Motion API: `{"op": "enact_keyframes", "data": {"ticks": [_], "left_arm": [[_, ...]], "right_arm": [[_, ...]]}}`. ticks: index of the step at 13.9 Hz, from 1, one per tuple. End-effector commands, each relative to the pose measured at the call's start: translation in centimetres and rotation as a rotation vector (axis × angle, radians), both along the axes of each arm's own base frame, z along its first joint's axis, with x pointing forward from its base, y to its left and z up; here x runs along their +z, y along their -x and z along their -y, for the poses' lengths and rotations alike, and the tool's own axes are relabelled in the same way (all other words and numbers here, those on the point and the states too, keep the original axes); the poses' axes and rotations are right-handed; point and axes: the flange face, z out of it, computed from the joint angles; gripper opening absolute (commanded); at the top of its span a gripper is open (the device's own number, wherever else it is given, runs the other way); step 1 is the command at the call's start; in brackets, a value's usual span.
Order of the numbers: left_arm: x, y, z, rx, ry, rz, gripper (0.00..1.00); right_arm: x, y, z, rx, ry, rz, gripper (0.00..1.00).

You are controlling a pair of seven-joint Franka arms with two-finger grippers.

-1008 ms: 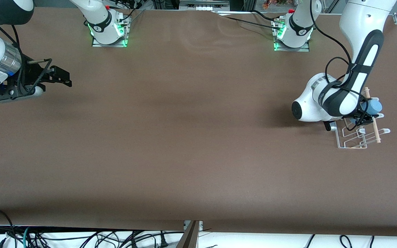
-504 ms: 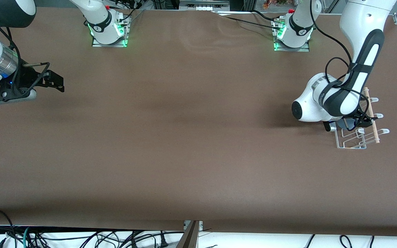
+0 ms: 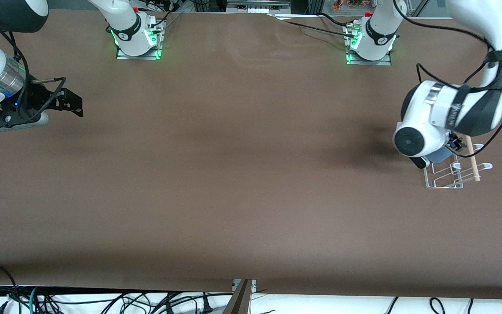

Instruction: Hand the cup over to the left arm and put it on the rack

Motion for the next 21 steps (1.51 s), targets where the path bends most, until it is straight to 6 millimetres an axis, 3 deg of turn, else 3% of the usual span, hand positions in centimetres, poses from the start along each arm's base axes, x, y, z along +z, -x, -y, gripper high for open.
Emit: {"op": "enact_keyframes", "data": {"ticks": [1,3,6,8,9,10,12,13,14,15,16,18,21], "left_arm": [[3.1,-1.2,1.2,0.193,0.051,0.12,1.0],[5.4,-2.0,2.8,0.368,0.129,0.217,1.0],[10.2,-3.7,4.1,0.457,0.285,0.296,1.0],[13.7,-3.2,4.4,0.483,0.325,0.362,1.0],[15.6,-3.0,3.4,0.521,0.367,0.419,1.0],[17.9,-2.7,1.2,0.597,0.44,0.501,1.0],[19.8,-1.6,-2.3,0.703,0.542,0.611,1.0],[20.8,-0.1,-2.4,0.709,0.546,0.626,1.0],[21.4,1.8,-2.2,0.722,0.538,0.64,1.0],[21.7,2.6,-0.6,0.708,0.533,0.68,1.0],[21.1,2.9,1.0,0.693,0.527,0.697,1.0],[20.6,2.4,2.3,0.678,0.536,0.715,1.0],[20.7,2.4,2.0,0.681,0.529,0.718,1.0]], "right_arm": [[0.8,0.2,-0.3,0.004,0.015,0.013,0.99],[1.1,0.1,-0.4,0.005,0.011,0.022,0.99],[1.4,0.0,-1.1,0.014,0.006,0.034,0.99],[1.4,-0.1,-1.4,0.02,0.006,0.037,0.99],[1.6,-0.2,-1.5,0.021,0.005,0.041,0.99],[1.6,-0.2,-1.6,0.023,0.005,0.043,0.99],[1.6,-0.3,-1.6,0.024,0.005,0.043,0.99],[1.7,-0.3,-1.6,0.023,0.005,0.044,0.99],[1.7,-0.3,-1.6,0.023,0.004,0.046,0.99],[1.8,-0.3,-1.6,0.023,0.004,0.047,0.99],[1.7,-0.3,-1.6,0.023,0.004,0.047,0.99],[1.7,-0.3,-1.6,0.023,0.004,0.047,0.99],[1.7,-0.3,-1.6,0.023,0.004,0.047,0.99]]}}
